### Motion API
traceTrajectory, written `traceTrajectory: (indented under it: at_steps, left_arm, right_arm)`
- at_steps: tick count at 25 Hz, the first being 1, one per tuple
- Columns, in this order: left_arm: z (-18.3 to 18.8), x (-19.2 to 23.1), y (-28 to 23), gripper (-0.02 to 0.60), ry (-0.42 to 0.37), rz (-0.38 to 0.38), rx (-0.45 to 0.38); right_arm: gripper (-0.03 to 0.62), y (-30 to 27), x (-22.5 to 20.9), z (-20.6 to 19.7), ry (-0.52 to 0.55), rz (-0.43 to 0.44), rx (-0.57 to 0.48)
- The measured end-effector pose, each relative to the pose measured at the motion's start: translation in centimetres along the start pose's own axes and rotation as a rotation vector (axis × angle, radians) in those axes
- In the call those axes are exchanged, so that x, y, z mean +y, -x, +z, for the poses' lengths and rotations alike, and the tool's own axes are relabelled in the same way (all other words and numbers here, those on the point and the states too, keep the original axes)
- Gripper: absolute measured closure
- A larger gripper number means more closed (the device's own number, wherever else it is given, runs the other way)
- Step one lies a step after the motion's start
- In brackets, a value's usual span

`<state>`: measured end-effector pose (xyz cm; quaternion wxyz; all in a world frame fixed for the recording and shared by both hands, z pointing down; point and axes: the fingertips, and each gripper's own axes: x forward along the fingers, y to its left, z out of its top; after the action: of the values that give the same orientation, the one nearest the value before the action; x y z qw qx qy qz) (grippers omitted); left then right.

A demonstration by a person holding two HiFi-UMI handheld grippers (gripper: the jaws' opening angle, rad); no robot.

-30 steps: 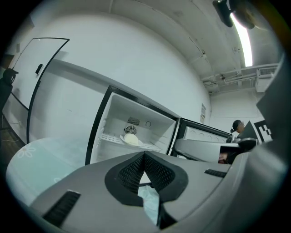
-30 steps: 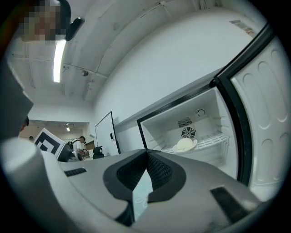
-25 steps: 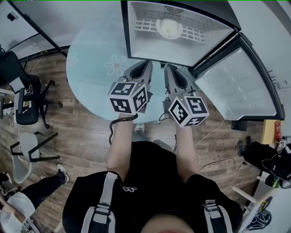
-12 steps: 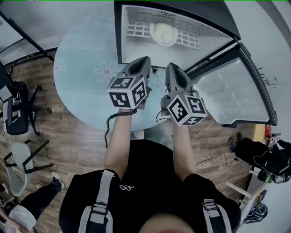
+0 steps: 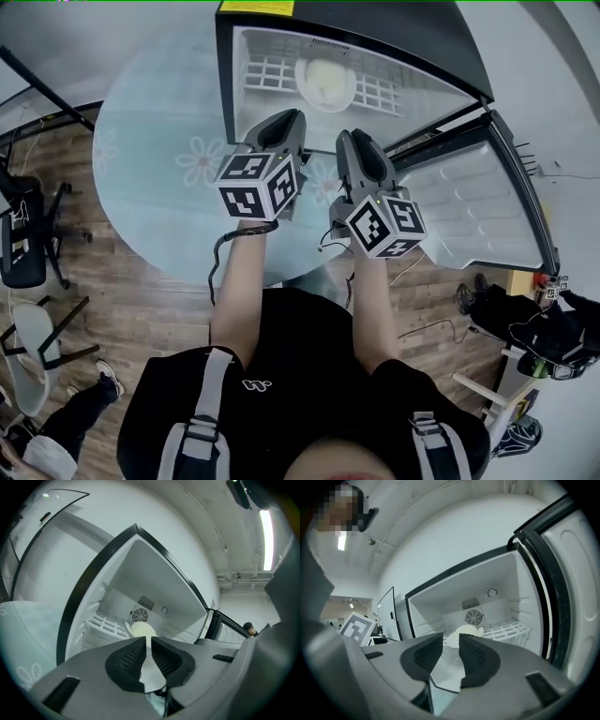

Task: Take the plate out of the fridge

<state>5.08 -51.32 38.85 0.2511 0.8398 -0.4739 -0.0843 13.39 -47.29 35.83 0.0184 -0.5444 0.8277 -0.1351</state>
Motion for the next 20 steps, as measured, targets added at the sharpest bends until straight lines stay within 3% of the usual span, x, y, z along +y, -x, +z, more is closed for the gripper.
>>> traceTrajectory:
  at_steps: [8,20]
  left_arm:
    - [0.7,1.2,-2.0,0.408,0.056,-0.011,-0.016]
    - [-0.1,2.6,-4.0,0.413,0.078,0.043,0.007]
  right_arm:
    - [0.456,-2.9,-2.6,-0.4,-0.030,-0.021,0.022]
    - [0.436,-6.0,-5.4,-1.8,-0.120,-0.056,0.048]
